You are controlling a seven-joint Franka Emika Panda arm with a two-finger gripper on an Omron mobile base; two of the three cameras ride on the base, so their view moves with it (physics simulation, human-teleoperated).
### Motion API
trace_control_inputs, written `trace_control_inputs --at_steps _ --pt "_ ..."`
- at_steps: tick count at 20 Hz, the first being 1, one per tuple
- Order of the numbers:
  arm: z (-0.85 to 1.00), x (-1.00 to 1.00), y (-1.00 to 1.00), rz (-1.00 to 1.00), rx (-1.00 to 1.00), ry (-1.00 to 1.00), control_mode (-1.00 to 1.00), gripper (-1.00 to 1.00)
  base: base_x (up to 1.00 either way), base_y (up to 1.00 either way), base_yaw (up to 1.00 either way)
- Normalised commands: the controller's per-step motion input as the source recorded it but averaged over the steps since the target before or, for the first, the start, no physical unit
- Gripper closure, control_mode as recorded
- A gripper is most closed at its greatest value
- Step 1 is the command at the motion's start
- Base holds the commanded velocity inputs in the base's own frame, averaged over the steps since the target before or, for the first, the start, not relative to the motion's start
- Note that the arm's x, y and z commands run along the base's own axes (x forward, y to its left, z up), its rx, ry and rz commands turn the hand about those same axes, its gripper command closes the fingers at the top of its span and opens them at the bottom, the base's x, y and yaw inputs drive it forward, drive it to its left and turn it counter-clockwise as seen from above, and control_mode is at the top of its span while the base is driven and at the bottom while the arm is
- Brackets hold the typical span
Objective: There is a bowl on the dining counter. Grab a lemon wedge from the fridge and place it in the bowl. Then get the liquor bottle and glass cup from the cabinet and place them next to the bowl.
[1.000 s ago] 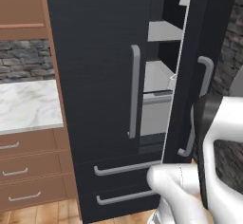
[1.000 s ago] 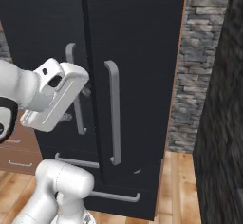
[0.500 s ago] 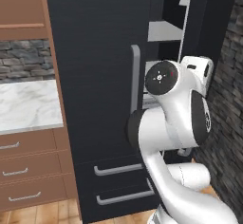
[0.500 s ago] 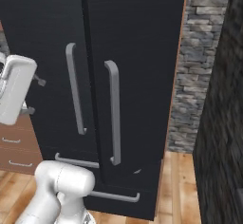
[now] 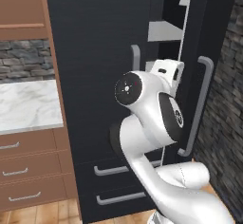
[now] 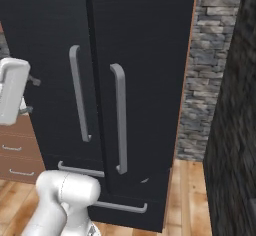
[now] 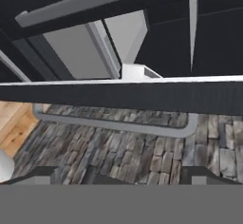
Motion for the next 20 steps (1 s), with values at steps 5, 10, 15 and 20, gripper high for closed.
trace_control_inputs --at_steps 5,10,15,20 --pt "0.00 0.73 0.35 -0.04 0.00 0.04 -1.00 -1.00 0.00 0.00 0.00" --pt "0.00 0.66 -0.02 -0.11 0.00 0.03 -1.00 -1.00 0.00 0.00 0.00" --pt "0.00 0.68 -0.27 -0.10 0.00 0.03 -1.00 -1.00 0.00 0.00 0.00" --pt "0.00 0.68 -0.46 -0.05 0.01 0.03 -1.00 -1.00 0.00 0.00 0.00"
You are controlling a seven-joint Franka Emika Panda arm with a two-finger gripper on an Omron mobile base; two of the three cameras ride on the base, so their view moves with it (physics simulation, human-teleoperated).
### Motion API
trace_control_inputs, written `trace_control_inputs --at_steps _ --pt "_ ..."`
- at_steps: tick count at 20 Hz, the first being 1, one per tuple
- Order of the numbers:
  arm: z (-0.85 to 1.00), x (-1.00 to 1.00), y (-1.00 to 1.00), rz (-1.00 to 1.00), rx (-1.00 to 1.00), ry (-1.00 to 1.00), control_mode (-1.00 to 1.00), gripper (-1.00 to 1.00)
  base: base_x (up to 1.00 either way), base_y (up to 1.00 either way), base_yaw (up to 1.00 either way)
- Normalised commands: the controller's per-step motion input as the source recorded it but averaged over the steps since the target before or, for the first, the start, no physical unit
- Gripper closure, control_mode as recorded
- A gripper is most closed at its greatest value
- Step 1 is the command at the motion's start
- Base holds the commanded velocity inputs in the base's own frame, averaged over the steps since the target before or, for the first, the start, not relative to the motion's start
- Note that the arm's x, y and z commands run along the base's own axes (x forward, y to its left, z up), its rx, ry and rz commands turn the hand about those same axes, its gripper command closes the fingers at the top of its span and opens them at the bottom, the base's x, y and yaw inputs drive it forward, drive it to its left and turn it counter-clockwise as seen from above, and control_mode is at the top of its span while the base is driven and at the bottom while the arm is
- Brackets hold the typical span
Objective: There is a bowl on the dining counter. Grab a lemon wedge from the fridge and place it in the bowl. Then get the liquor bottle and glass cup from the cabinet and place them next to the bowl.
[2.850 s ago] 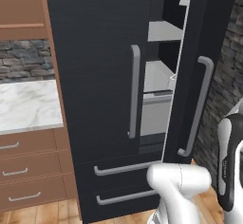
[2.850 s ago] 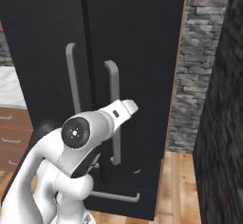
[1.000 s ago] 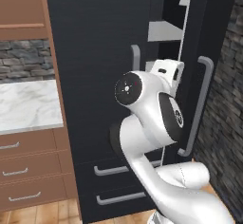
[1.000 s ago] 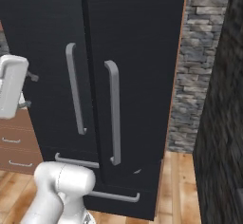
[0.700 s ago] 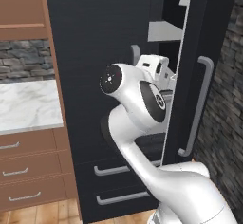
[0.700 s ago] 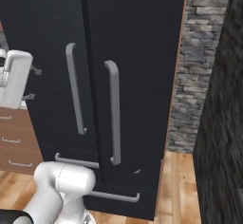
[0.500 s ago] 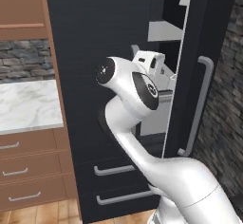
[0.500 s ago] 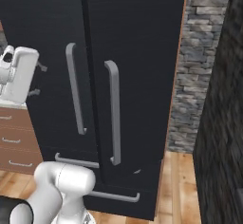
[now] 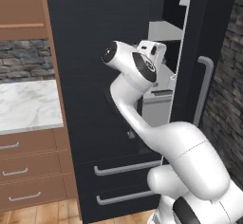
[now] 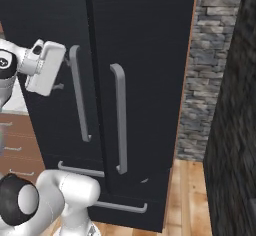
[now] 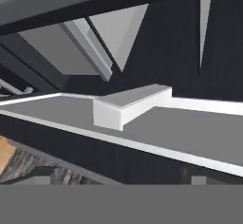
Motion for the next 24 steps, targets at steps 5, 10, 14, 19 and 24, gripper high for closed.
trace_control_inputs --at_steps 5,10,14,19,24 --pt "0.00 0.51 -0.55 0.00 0.05 0.01 -1.00 -1.00 0.00 0.00 0.00" --pt "0.00 0.08 -0.64 0.00 0.05 0.00 -1.00 -1.00 0.00 0.00 0.00" --pt "0.00 -0.28 -0.73 0.00 0.02 -0.10 -1.00 -1.00 0.00 0.00 0.00" --pt "0.00 -0.72 -0.80 -0.01 0.01 -0.22 -1.00 -1.00 0.00 0.00 0.00" --pt "0.02 -0.20 -0.87 -0.01 0.06 -0.05 -1.00 -1.00 0.00 0.00 0.00"
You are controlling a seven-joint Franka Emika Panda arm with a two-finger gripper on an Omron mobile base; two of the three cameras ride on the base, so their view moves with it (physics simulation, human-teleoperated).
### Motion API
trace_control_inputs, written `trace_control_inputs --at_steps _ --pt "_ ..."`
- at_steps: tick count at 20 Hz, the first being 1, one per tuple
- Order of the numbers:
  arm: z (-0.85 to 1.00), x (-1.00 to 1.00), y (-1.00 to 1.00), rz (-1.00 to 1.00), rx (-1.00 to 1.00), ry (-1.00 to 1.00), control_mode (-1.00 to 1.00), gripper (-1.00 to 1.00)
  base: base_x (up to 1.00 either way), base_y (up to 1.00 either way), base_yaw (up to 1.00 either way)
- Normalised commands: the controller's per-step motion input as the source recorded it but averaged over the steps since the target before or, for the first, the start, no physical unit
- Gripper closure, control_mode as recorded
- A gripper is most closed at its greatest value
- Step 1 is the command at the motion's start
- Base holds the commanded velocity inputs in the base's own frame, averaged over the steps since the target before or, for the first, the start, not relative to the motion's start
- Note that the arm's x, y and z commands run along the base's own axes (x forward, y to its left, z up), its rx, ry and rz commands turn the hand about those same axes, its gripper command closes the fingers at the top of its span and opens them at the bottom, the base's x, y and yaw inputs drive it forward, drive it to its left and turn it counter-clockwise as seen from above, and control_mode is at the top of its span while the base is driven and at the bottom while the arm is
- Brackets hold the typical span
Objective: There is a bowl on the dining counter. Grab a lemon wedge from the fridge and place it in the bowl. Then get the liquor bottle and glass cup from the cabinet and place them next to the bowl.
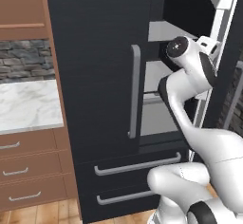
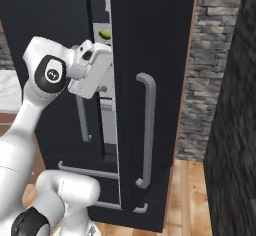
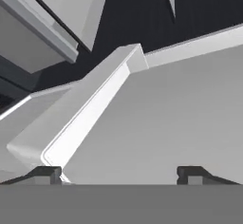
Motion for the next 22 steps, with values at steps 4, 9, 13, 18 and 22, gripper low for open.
trace_control_inputs --at_steps 4,9,13,18,22 --pt "0.01 0.43 -0.99 0.00 0.15 0.05 -1.00 -1.00 0.00 0.00 0.00" --pt "0.01 0.37 -1.00 0.03 0.16 0.03 -1.00 -1.00 0.00 0.00 0.00" --pt "0.04 0.11 -0.99 0.01 0.13 0.00 -1.00 -1.00 0.00 0.00 0.00" --pt "0.12 -0.02 -0.64 0.00 0.10 -0.04 -1.00 -1.00 0.00 0.00 0.00" --pt "0.12 -0.39 0.05 0.00 0.09 -0.08 -1.00 -1.00 0.00 0.00 0.00"
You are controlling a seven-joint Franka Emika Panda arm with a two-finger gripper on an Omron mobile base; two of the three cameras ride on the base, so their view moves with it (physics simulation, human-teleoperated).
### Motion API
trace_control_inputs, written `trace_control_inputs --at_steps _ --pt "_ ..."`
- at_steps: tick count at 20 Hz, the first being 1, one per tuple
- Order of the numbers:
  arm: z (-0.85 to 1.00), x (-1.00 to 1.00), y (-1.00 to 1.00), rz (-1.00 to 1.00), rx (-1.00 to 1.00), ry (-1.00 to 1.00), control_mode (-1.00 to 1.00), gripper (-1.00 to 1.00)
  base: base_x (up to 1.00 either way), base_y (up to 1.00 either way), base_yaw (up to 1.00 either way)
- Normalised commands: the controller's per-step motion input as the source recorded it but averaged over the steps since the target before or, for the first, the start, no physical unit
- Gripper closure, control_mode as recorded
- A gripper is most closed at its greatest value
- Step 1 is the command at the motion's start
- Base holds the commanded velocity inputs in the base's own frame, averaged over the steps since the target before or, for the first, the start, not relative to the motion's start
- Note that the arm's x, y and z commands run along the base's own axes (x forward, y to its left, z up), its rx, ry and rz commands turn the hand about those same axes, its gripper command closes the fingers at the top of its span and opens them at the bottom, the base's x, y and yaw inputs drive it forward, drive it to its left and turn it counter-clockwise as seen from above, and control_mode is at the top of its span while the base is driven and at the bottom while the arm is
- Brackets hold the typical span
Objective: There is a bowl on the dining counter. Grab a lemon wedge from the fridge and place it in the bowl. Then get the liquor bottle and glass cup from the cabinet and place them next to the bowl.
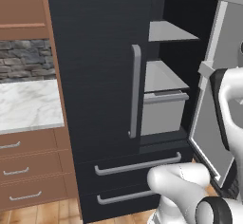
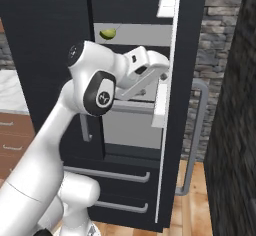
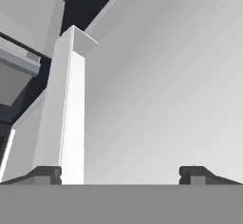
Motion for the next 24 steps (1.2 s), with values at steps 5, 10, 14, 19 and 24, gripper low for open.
trace_control_inputs --at_steps 5,10,14,19,24 --pt "0.05 -0.35 0.79 0.00 0.04 -0.01 -1.00 -1.00 0.00 0.00 0.00" --pt "0.00 -0.18 1.00 0.02 0.04 0.00 -1.00 -1.00 0.00 0.00 0.00" --pt "-0.01 -0.03 1.00 0.06 0.06 0.01 -1.00 -1.00 0.00 0.00 0.00" --pt "-0.08 0.00 1.00 0.13 0.09 0.05 -1.00 -1.00 0.00 0.00 0.00" --pt "-0.18 0.00 0.96 0.12 0.20 0.01 -1.00 -1.00 0.00 0.00 0.00"
